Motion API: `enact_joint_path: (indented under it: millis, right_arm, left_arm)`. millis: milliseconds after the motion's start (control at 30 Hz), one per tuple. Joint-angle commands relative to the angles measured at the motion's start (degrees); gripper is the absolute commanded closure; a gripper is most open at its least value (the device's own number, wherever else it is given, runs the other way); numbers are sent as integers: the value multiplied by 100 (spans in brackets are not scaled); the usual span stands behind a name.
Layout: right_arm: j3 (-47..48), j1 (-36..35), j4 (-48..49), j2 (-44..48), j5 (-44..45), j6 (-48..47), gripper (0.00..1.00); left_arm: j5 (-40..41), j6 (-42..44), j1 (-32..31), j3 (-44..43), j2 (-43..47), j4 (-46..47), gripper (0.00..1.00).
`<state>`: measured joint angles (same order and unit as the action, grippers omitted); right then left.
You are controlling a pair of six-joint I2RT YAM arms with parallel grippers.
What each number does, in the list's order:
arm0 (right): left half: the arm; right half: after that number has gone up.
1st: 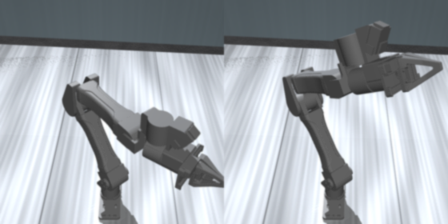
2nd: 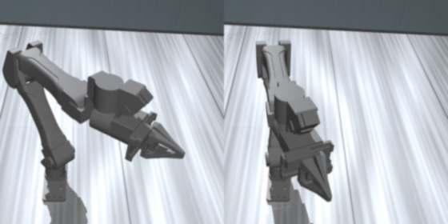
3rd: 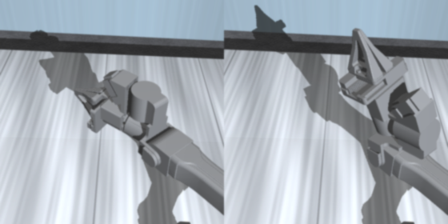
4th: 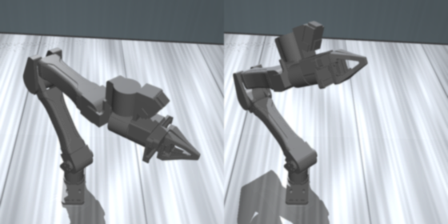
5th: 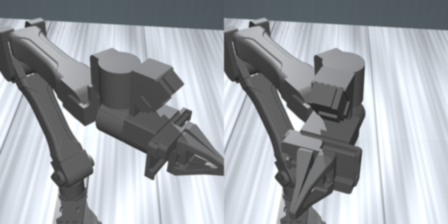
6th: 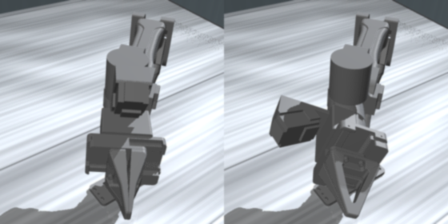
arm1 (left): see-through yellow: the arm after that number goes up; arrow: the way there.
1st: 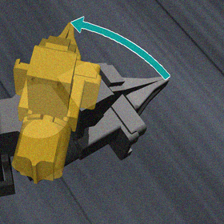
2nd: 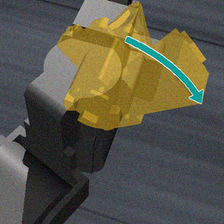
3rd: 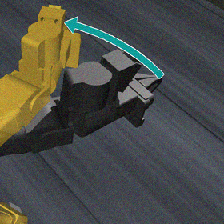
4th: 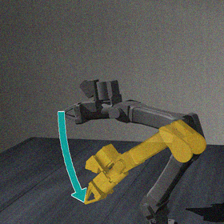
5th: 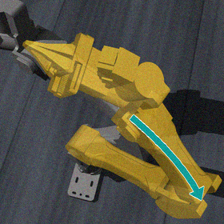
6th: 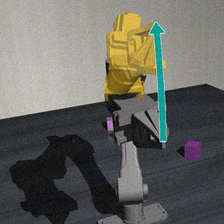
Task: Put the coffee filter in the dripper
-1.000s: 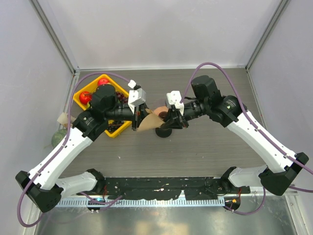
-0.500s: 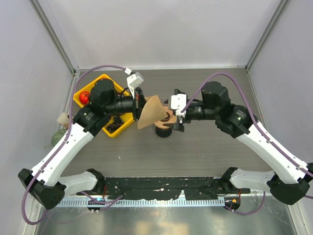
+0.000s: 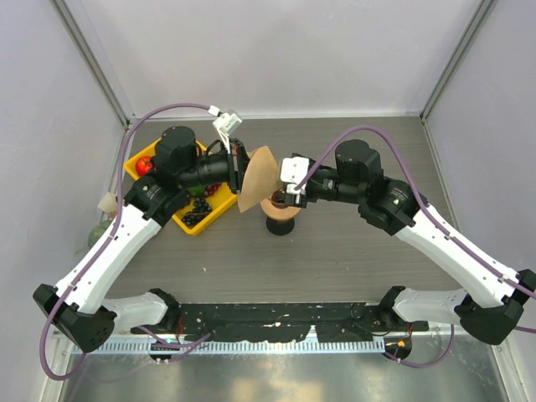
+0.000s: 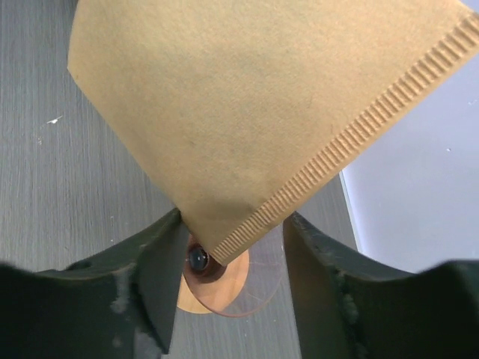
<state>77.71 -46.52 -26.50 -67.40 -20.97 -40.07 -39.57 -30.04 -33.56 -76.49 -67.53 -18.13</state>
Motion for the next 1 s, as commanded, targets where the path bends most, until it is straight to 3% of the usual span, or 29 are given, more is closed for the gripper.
enact_joint_path:
  millis: [0, 167, 267, 500, 667, 867, 967]
  right_arm:
    - [-63, -41, 409, 148, 58, -70, 48]
    - [-81, -41, 313, 200, 32, -123, 62]
    - [-125, -50, 295, 253, -21, -150, 65]
    - [-143, -32, 190, 332, -188, -255, 71]
    - [-125, -32, 5, 324, -434, -317, 75]
    - [-46, -32, -136, 280, -715, -229, 86]
    - [77, 38, -206, 209, -951, -115, 93]
  left_arm:
    - [46, -98, 34, -86, 99, 82, 100]
    - [46, -107, 43, -50, 126, 82, 100]
    - [37, -90, 60, -33, 117, 99, 100]
    - [-85, 208, 69, 46, 152, 29, 77]
    - [-261, 727, 69, 108, 266, -182, 75]
    - [-340, 834, 69, 108, 310, -296, 82]
    - [-472, 807, 60, 134, 328, -270, 71]
